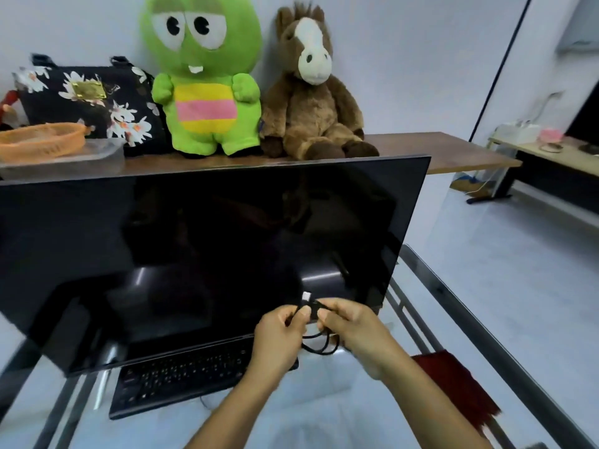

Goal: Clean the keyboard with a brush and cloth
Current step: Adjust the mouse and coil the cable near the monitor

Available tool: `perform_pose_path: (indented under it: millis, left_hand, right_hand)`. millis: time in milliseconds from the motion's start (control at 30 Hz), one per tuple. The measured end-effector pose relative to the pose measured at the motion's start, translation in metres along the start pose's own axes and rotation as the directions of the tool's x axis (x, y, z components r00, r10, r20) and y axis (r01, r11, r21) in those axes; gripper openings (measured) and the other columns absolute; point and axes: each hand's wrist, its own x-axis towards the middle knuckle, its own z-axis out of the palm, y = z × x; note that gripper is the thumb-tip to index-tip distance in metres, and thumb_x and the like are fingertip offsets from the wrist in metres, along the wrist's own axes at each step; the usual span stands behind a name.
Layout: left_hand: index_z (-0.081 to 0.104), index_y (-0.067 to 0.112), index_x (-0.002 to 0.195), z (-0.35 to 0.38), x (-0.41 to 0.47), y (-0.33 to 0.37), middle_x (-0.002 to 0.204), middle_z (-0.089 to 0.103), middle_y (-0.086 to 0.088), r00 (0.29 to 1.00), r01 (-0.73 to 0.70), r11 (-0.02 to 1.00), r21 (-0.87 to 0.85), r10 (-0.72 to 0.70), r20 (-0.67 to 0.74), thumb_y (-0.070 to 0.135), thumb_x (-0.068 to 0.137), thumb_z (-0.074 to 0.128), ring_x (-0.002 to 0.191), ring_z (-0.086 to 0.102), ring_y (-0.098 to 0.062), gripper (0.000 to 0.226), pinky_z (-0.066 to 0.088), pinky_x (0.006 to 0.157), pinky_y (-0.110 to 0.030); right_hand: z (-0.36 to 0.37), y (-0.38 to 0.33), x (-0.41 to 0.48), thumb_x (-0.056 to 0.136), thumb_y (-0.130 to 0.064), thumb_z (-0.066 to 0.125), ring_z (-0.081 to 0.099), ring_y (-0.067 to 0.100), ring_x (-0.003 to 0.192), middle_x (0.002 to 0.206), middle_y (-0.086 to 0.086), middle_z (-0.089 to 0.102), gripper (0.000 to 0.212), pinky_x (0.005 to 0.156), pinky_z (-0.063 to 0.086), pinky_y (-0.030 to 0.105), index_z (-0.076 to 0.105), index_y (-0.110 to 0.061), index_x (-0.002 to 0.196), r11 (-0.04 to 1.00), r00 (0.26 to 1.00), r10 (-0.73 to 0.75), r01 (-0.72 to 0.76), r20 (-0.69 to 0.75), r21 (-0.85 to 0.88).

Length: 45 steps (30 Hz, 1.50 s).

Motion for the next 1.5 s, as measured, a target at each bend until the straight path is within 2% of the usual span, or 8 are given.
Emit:
perform_pose_path:
  millis: [233,400,600,833,1033,1133,1267,1500]
  left_hand:
    - [0.071,0.021,0.073,0.050,0.013,-0.062,0.073,0.070,0.003,0.977,0.211,0.976,0.058,-0.209,-0.032,0.037,0.091,0.060,0.071,0.061,-0.011,0.027,0.050,0.073,-0.033]
    - [0.041,0.014,0.052,0.069,0.035,-0.107,0.049,0.042,0.000,0.953,0.208,0.877,0.433,-0.281,0.113,0.039,0.091,0.059,0.051,0.043,-0.016,0.049,0.030,0.053,-0.031]
    - [0.063,0.014,0.089,0.089,0.058,-0.135,0.098,0.069,-0.007,0.966,0.051,0.602,0.797,-0.231,0.113,0.042,0.096,0.049,0.094,0.065,-0.027,0.033,0.043,0.067,-0.030]
    - [0.064,0.017,0.104,0.097,0.073,-0.160,0.104,0.067,-0.002,0.974,-0.202,0.227,0.953,-0.052,0.219,0.044,0.098,0.045,0.097,0.062,-0.020,0.034,0.043,0.075,-0.029]
    - [0.068,0.010,0.083,0.097,0.081,-0.182,0.077,0.064,-0.007,0.969,-0.248,0.369,0.896,0.106,0.225,0.040,0.059,0.088,0.070,0.061,-0.027,0.044,0.049,0.063,-0.039]
    - [0.067,0.011,0.105,0.094,0.065,-0.189,0.103,0.063,-0.006,0.924,-0.353,0.417,0.838,0.298,0.241,0.045,0.083,0.060,0.089,0.060,-0.027,0.041,0.047,0.079,-0.041]
    - [0.066,0.005,0.118,0.088,0.043,-0.206,0.123,0.063,-0.011,0.888,-0.451,0.331,0.829,0.265,0.377,0.045,0.086,0.039,0.115,0.060,-0.028,0.058,0.031,0.105,-0.049]
    - [0.066,-0.002,0.113,0.088,0.061,-0.215,0.127,0.060,-0.019,0.871,-0.487,0.292,0.823,0.240,0.429,0.012,0.063,0.086,0.121,0.057,-0.032,0.056,0.024,0.110,-0.054]
  right_hand:
    - [-0.017,0.070,0.015,0.090,-0.031,0.062,0.054,0.006,0.067,0.070,-0.006,0.060,0.019,0.063,0.040,0.019,0.068,-0.017,0.078,0.932,0.985,0.160,-0.174,-0.068,-0.318]
    - [-0.030,0.124,0.045,0.090,-0.028,0.058,0.046,0.014,0.063,0.059,-0.003,0.047,0.031,0.061,0.042,0.028,0.053,-0.013,0.063,0.805,0.960,0.245,-0.280,-0.137,-0.524]
    - [-0.018,0.179,0.084,0.089,-0.024,0.062,0.048,0.001,0.058,0.070,-0.010,0.055,0.015,0.053,0.033,0.007,0.054,-0.021,0.077,0.743,0.970,0.174,-0.242,-0.170,-0.624]
    - [-0.010,0.207,0.100,0.090,-0.012,0.058,0.047,0.014,0.073,0.098,0.007,0.057,0.014,0.057,0.031,0.017,0.060,-0.008,0.104,0.702,0.989,0.058,-0.140,-0.139,-0.698]
    - [-0.008,0.219,0.102,0.091,-0.012,0.057,0.061,0.028,0.086,0.115,0.009,0.049,0.020,0.072,0.044,0.025,0.059,-0.005,0.110,0.670,0.992,0.046,-0.119,-0.120,-0.733]
    - [-0.007,0.219,0.105,0.092,-0.012,0.055,0.062,0.028,0.082,0.116,0.009,0.048,0.018,0.074,0.050,0.030,0.059,-0.006,0.109,0.661,0.992,0.036,-0.112,-0.117,-0.742]
    - [-0.009,0.217,0.096,0.092,-0.022,0.059,0.064,0.025,0.088,0.121,0.008,0.048,0.034,0.077,0.048,0.022,0.057,-0.009,0.124,0.670,0.994,-0.024,-0.064,-0.107,-0.740]
    - [-0.007,0.217,0.087,0.092,-0.023,0.061,0.063,0.020,0.086,0.123,0.006,0.046,0.038,0.077,0.047,0.019,0.054,-0.008,0.127,0.665,0.996,0.013,-0.074,-0.088,-0.743]
